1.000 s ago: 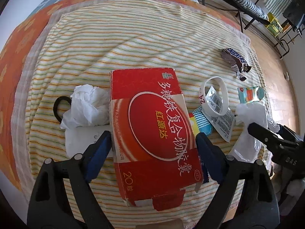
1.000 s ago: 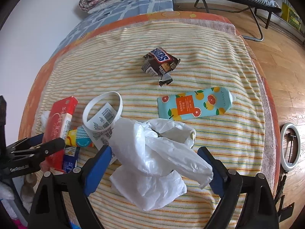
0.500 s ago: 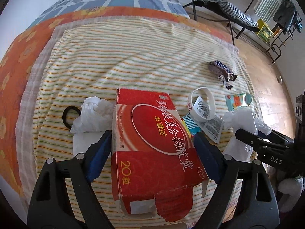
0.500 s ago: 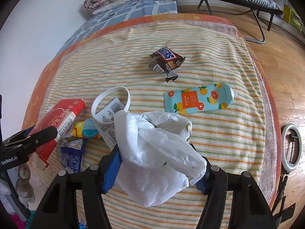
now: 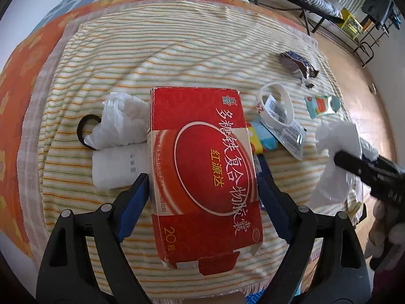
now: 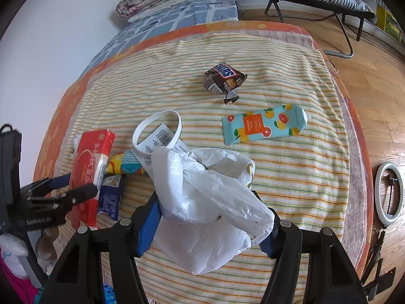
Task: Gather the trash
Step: 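Lift the red box with the left tool while the right tool carries the bag toward the basket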
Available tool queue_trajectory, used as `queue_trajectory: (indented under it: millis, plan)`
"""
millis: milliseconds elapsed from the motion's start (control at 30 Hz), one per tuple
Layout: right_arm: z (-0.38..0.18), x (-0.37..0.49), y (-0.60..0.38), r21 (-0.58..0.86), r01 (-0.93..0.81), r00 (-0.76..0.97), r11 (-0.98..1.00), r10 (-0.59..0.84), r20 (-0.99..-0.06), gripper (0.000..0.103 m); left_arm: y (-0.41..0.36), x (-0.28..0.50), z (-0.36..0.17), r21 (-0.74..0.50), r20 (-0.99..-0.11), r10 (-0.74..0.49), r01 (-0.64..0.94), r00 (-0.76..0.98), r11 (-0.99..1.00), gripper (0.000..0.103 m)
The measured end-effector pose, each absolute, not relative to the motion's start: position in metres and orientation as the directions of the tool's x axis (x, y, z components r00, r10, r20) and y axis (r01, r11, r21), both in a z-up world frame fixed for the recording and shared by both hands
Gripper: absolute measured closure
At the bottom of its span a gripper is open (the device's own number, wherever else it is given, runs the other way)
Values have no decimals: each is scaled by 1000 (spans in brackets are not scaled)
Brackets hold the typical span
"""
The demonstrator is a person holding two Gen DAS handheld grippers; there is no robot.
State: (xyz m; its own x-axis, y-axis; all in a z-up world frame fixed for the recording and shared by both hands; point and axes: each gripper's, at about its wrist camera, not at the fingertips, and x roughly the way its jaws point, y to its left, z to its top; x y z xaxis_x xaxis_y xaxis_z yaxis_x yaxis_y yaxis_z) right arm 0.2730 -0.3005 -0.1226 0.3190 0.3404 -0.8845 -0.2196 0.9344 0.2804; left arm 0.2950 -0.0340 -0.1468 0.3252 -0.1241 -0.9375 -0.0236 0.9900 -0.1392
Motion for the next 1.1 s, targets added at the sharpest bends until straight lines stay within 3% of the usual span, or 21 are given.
queue_trajectory:
  millis: [367,1100]
  plan:
    - [-118,268,-298,286,-223,327,932,347,-879,35,-37,301,-140,-127,-917,-115,-6,382,992,17]
    - [-68,220,-282,314,-289,385,904,410,-827,35,-20,220,-81,-161,-844,-147,17,516,987,18]
